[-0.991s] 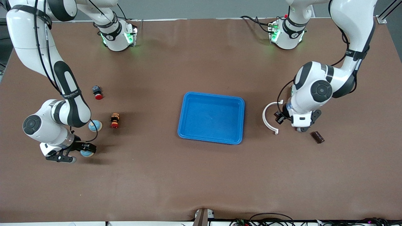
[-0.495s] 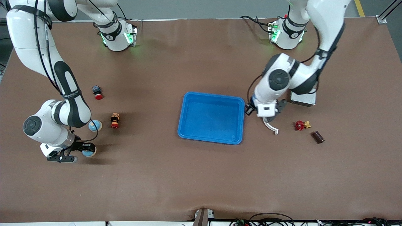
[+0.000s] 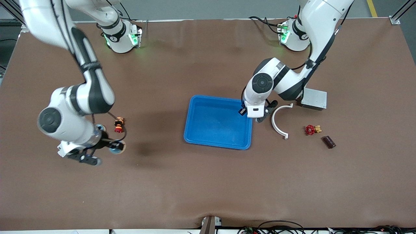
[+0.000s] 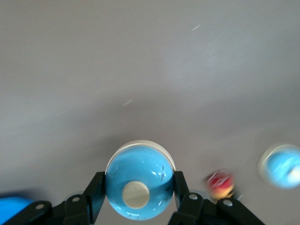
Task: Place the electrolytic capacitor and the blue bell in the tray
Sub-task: 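Carry the bell toward the tray while the left gripper drops the capacitor in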
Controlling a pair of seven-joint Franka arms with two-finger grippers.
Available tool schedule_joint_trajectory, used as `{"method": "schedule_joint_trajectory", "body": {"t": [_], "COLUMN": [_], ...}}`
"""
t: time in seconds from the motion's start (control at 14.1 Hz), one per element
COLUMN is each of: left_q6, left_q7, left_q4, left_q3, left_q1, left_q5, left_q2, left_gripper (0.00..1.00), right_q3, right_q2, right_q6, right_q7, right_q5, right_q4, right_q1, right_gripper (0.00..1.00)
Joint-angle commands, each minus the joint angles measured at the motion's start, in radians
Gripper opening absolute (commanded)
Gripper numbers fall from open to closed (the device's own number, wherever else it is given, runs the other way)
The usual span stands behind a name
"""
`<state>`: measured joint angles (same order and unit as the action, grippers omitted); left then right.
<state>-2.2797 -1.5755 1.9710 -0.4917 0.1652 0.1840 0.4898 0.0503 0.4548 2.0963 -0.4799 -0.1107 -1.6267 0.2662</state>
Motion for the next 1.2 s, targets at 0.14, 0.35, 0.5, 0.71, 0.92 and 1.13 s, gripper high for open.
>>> {"method": "schedule_joint_trajectory", "body": {"t": [0.14,0.35,0.5,0.71,0.92,1.13], "left_q6": [0.002,0.002,0.008,0.017,0.086,0.15], "left_q7": [-0.214,-0.255,-0.245,-0.25,-0.244,-0.184], "left_q4": [-0.126,-0.127,-0.126,-0.127,-0.17,-0.176], "left_q3": [0.007,0.007,0.007,0.008,0.007,-0.033], "left_q1": [0.066,0.047,0.046,0.039,0.007,-0.084], "left_q5": [0.177,0.244,0.242,0.246,0.233,0.213], "left_q2": [0.139,0.153,0.153,0.142,0.098,0.021], "left_gripper": [0.0,0.0,0.0,1.0,1.0,1.0], "right_q3": [0.016,0.014,0.016,0.013,0.013,0.016], "right_q2": [-0.033,-0.028,-0.018,0.001,0.007,0.051], "right_q6": [-0.077,-0.078,-0.065,-0.015,-0.004,0.056], "right_q7": [-0.371,-0.523,-0.65,-0.793,-0.865,-0.968], "right_q5": [0.023,0.023,0.045,0.077,0.077,0.092], "right_q4": [0.024,0.021,0.021,0.018,0.016,0.015], "right_q1": [0.217,0.298,0.368,0.433,0.471,0.525], "right_gripper": [0.0,0.0,0.0,0.0,0.0,0.0]}}
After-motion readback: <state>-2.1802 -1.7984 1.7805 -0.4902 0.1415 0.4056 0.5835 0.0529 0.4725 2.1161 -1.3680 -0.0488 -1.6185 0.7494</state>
